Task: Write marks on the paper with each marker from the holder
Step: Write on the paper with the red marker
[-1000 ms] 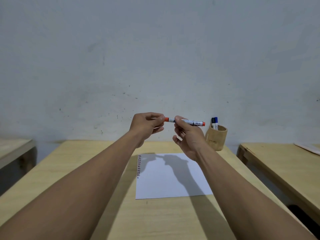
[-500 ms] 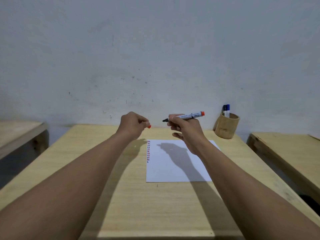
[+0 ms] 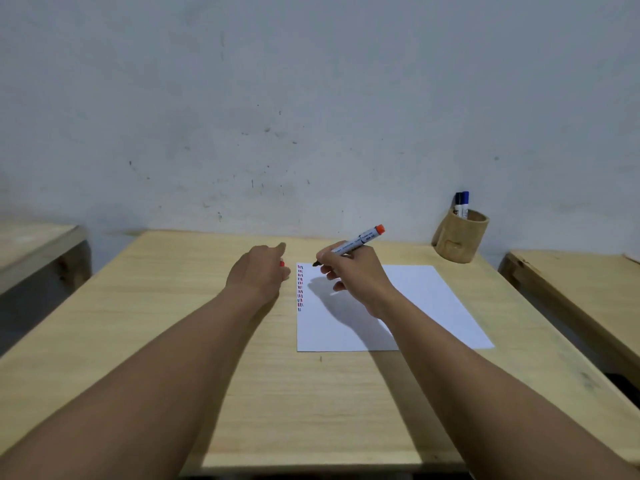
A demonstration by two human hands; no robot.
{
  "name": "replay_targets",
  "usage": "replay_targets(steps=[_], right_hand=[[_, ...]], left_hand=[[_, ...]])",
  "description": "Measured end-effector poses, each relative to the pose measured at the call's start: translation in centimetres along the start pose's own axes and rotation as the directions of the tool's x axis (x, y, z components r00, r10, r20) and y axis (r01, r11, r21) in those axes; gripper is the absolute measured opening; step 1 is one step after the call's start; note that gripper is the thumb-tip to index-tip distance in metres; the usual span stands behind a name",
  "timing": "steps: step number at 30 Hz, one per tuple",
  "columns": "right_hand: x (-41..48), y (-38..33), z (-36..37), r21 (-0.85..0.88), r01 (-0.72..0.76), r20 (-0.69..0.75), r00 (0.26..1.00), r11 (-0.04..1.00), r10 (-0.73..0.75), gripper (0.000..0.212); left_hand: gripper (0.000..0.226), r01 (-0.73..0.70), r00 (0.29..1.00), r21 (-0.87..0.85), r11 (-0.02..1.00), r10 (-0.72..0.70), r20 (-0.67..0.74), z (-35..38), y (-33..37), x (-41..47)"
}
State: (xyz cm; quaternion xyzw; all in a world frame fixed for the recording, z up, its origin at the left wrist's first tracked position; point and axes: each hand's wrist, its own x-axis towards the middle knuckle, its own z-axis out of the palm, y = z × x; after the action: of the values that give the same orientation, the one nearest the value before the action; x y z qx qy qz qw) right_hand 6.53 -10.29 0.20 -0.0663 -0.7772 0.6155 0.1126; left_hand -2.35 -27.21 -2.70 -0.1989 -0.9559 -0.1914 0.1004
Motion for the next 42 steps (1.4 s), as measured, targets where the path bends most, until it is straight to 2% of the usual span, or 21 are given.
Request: replay_targets(steps=[3,5,9,11,14,18,30,33,36,40,42], right_hand=[[-0.5,1.0,1.0,-0.066,-0.008,-0.017,1.000,0.998,0.007,0.010],[-0.9,1.9,1.9,-0.130,-0.028,-0.057,0.998,0.991,0.020,0.012],[-1.7,3.1,3.3,-0.230,-0.021,-0.119,0.993,0.973,-0.006,0.030],[-2.0,3.1,3.4,-0.284,-0.005,-0.129,0.991,0.959,-0.033,0.028],[-2.2,3.1,3.5,-0.350,0.015,-0.104,0.993,0.937,-0.055,0.023],[-2.0,3.3,3.6,-0.385,0.035,-0.067,0.996,0.922,-0.065,0.028],[-1.5,3.8,3.7,-0.413,0.051,-0.035,0.997,0.910,-0.072,0.028],[-1.5,3.7,3.7,-0.395,0.052,-0.013,0.998,0.917,-0.063,0.030],[-1.5,3.7,3.5,-0.329,0.020,-0.061,0.997,0.944,-0.042,0.033],[-1.4,3.4,3.0,-0.208,-0.008,-0.127,0.992,0.978,-0.018,0.031],[-1.4,3.1,2.8,-0.172,-0.004,-0.138,0.990,0.985,-0.020,0.034]], left_hand=[[0.028,0.116,0.993,-0.012,0.993,-0.117,-0.031,0.3,0.0,-1.7],[0.027,0.144,0.989,0.016,0.989,-0.144,-0.025,1.0,-0.1,-3.4],[0.051,0.114,0.985,0.090,0.989,-0.124,0.117,1.8,-0.5,-4.9],[0.060,0.100,0.977,0.103,0.990,-0.118,0.179,1.8,-0.5,-5.0],[0.062,0.075,0.979,0.141,0.987,-0.100,0.179,1.9,-0.7,-5.0],[0.062,0.076,0.976,0.153,0.985,-0.105,0.190,2.0,-0.8,-5.0],[0.062,0.068,0.976,0.139,0.988,-0.095,0.197,1.8,-0.8,-5.2],[0.062,0.068,0.978,0.130,0.989,-0.092,0.189,1.8,-0.8,-5.2],[0.060,0.075,0.980,0.116,0.990,-0.095,0.173,1.8,-0.8,-5.2],[0.040,0.126,0.991,0.009,0.992,-0.127,0.037,1.2,-0.4,-5.2],[0.042,0.208,0.977,-0.106,0.972,-0.212,-0.028,0.5,0.2,-4.8]])
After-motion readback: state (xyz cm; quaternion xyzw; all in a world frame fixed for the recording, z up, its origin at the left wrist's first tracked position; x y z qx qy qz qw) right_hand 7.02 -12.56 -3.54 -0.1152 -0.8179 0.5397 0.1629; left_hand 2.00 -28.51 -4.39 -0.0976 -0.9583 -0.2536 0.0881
